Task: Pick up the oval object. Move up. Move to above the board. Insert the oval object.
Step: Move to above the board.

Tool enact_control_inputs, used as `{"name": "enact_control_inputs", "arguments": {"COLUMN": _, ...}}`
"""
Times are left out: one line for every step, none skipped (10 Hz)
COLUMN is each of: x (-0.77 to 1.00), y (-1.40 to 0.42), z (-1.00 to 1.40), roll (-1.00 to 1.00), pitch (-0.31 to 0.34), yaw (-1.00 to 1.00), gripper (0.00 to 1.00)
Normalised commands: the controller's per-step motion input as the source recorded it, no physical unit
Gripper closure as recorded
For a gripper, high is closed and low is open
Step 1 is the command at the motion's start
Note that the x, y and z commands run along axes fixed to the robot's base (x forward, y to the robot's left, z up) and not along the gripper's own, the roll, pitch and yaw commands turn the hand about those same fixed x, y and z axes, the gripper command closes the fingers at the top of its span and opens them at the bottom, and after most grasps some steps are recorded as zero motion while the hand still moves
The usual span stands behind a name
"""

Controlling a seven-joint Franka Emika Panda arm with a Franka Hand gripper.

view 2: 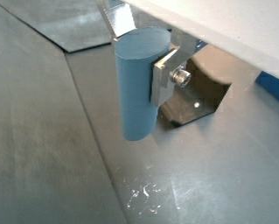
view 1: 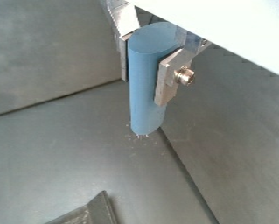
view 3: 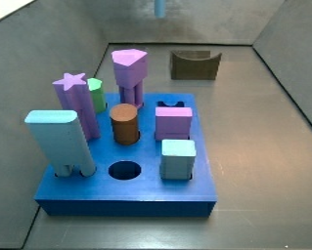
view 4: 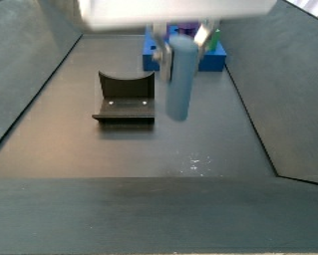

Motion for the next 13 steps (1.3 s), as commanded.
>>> {"name": "enact_control_inputs", "arguments": {"x": -0.03, "y": -0.13, "z": 1.00, "roll": 0.11, "pitch": 0.075, "yaw": 0.04, "gripper": 1.00}}
{"name": "enact_control_inputs", "arguments": {"x": -0.02, "y": -0.12, "z": 1.00, "roll": 0.10, "pitch": 0.082, "yaw": 0.04, "gripper": 1.00}}
{"name": "enact_control_inputs", "arguments": {"x": -0.02, "y": -0.12, "z": 1.00, "roll": 0.10, "pitch": 0.088, "yaw": 0.03, "gripper": 1.00}}
{"name": "enact_control_inputs", "arguments": {"x": -0.01, "y": -0.11, "z": 1.00, "roll": 0.10, "pitch": 0.100, "yaw": 0.04, "gripper": 1.00}}
{"name": "enact_control_inputs", "arguments": {"x": -0.01, "y": -0.10, "z": 1.00, "roll": 0.09, "pitch": 0.108, "yaw": 0.04, "gripper": 1.00}}
{"name": "enact_control_inputs", "arguments": {"x": -0.01, "y": -0.08, "z": 1.00, "roll": 0.09, "pitch": 0.112, "yaw": 0.04, "gripper": 1.00}}
{"name": "enact_control_inputs", "arguments": {"x": 0.00, "y": -0.08, "z": 1.00, "roll": 0.10, "pitch": 0.109, "yaw": 0.04, "gripper": 1.00}}
{"name": "enact_control_inputs", "arguments": {"x": 0.00, "y": -0.06, "z": 0.94, "roll": 0.09, "pitch": 0.107, "yaw": 0.04, "gripper": 1.00}}
{"name": "enact_control_inputs", "arguments": {"x": 0.00, "y": -0.05, "z": 0.78, "roll": 0.09, "pitch": 0.106, "yaw": 0.03, "gripper": 1.00}}
{"name": "enact_control_inputs", "arguments": {"x": 0.00, "y": -0.03, "z": 0.58, "roll": 0.09, "pitch": 0.104, "yaw": 0.03, "gripper": 1.00}}
{"name": "enact_control_inputs", "arguments": {"x": 0.01, "y": -0.02, "z": 0.48, "roll": 0.09, "pitch": 0.103, "yaw": 0.03, "gripper": 1.00}}
{"name": "enact_control_inputs", "arguments": {"x": 0.01, "y": -0.02, "z": 0.22, "roll": 0.09, "pitch": 0.108, "yaw": 0.04, "gripper": 1.00}}
{"name": "enact_control_inputs", "arguments": {"x": -0.03, "y": -1.00, "z": 0.06, "roll": 0.05, "pitch": 0.223, "yaw": -1.00, "gripper": 1.00}}
